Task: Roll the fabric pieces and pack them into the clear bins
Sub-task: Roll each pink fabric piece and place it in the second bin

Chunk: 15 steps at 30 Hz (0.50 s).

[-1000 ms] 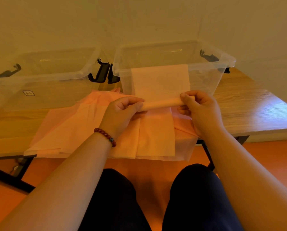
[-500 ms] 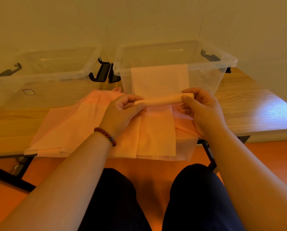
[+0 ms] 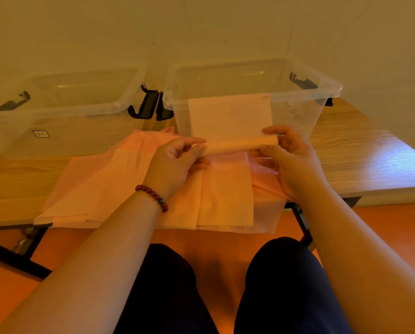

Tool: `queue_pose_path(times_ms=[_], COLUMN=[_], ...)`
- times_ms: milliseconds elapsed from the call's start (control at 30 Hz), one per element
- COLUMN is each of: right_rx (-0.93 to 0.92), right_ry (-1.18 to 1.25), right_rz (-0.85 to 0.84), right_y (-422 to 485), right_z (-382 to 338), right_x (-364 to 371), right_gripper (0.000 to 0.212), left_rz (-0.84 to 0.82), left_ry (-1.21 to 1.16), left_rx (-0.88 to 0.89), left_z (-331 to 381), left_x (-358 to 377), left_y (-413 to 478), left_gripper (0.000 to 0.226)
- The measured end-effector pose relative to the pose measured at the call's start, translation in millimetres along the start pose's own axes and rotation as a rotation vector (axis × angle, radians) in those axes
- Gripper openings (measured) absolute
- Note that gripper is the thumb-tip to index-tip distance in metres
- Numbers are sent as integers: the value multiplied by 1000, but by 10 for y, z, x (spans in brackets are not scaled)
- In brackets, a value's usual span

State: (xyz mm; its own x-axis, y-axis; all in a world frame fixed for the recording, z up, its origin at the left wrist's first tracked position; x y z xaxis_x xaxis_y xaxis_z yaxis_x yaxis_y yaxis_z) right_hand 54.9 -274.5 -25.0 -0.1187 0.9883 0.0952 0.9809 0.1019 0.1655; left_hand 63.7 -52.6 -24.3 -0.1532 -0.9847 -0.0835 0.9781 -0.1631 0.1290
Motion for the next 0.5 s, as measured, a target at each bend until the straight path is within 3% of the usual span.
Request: queue_pose_path(times_ms=[367, 500], right_rx=[-4, 5], right_ry=[-132, -114], right_rz=[75, 72], right_y=[4, 12], right_z=[11, 28], right_x=[-33, -23], right_gripper=[3, 8], left_rz=[-41, -72], left_ry=[-6, -46], left_rx=[35, 29], left_z=[38, 40], left_x=[28, 47], left_y=[-26, -24], left_gripper=[31, 26])
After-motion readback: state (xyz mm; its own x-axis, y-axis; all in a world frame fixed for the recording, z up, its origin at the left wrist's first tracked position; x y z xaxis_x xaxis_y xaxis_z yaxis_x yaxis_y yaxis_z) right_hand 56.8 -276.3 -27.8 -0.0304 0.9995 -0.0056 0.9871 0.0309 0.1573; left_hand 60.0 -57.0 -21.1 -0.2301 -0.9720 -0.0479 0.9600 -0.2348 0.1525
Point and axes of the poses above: each hand's wrist, its own y-axis towards the middle knuckle, its own x-axis out of the palm, z = x × y, the point moved 7 cm from there along y, towards the middle knuckle, and after that the axes turned 11 degrees about -z, right-handed, at the moved point
